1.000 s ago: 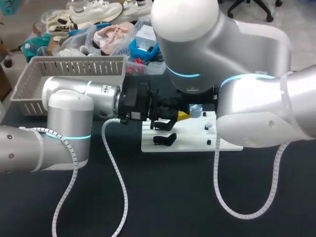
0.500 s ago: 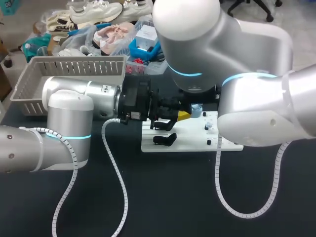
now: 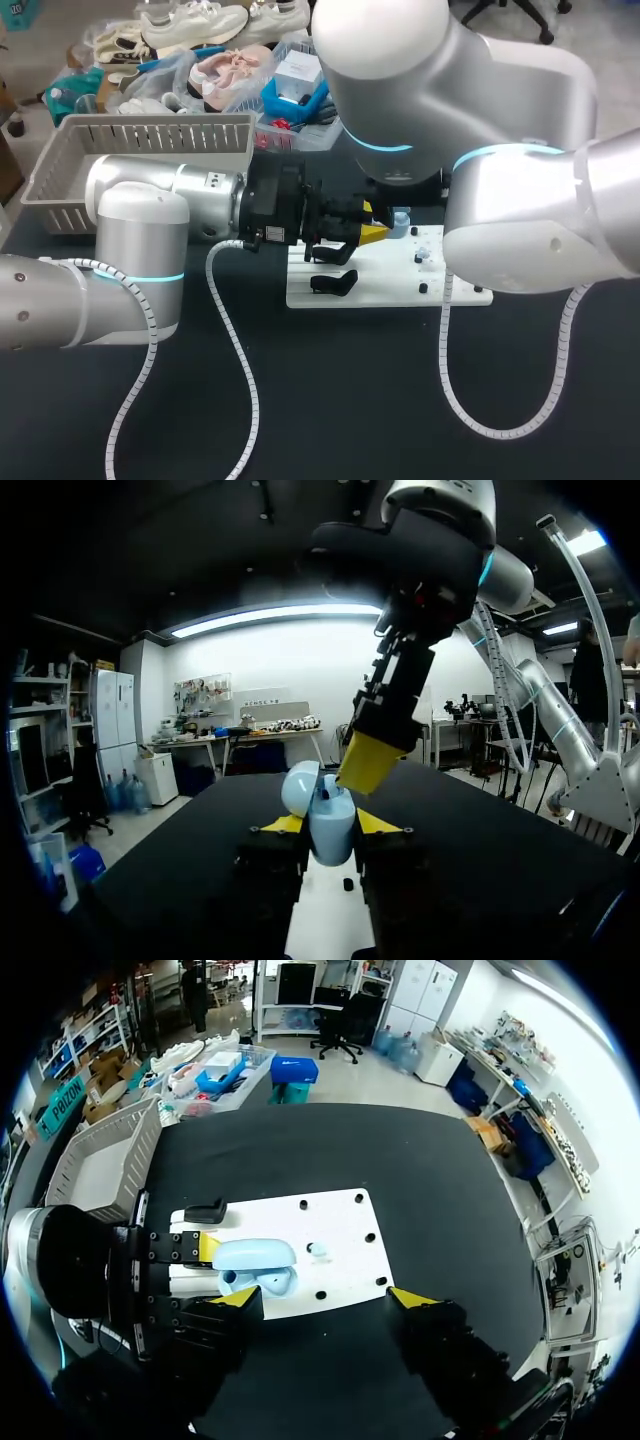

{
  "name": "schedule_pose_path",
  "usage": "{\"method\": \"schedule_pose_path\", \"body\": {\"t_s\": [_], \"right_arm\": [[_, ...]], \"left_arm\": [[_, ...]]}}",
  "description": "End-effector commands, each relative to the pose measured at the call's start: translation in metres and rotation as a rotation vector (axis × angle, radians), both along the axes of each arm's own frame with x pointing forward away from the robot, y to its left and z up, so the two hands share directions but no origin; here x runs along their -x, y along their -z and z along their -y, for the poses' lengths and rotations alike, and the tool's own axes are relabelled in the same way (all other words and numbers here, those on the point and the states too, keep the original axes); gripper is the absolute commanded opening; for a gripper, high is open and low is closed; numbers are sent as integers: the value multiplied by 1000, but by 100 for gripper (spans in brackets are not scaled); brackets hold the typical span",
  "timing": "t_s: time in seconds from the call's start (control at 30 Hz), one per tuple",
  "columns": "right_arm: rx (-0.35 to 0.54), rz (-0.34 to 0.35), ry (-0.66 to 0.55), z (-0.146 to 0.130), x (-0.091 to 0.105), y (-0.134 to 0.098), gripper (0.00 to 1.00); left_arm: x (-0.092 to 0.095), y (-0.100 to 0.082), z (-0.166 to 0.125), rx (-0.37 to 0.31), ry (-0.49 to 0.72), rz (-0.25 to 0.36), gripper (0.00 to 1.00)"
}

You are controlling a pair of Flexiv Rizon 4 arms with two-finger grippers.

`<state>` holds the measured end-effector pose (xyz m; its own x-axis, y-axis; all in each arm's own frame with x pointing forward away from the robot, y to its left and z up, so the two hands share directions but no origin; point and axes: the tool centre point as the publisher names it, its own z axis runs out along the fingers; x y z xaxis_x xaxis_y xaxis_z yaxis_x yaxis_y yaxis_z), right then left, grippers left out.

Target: Pick up each earbud case from the left stands, insert the matching earbuds, close the lid, and place the case in the box.

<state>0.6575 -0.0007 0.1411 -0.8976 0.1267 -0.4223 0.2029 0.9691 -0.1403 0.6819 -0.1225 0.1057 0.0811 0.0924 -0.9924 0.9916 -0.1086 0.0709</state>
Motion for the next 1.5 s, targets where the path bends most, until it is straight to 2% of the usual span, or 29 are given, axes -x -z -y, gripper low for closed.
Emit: {"method": "schedule_pose_path", "body": {"t_s": [0.03, 0.2, 0.63, 0.97, 1.5], "right_arm": [[1, 4, -2, 0, 1, -1, 78], [-19, 33, -3, 0, 5, -7, 81], [-101, 134, 79, 29, 17, -31, 84], [-132, 144, 102, 38, 19, -30, 87], [-185, 136, 92, 46, 14, -20, 89]], "left_arm": [[0, 0, 0, 1, 0, 1, 0], [0, 0, 0, 1, 0, 1, 0], [0, 0, 0, 1, 0, 1, 0], [8, -3, -6, 25, 32, 2, 0], [19, -1, -29, 16, 40, -5, 0]]}}
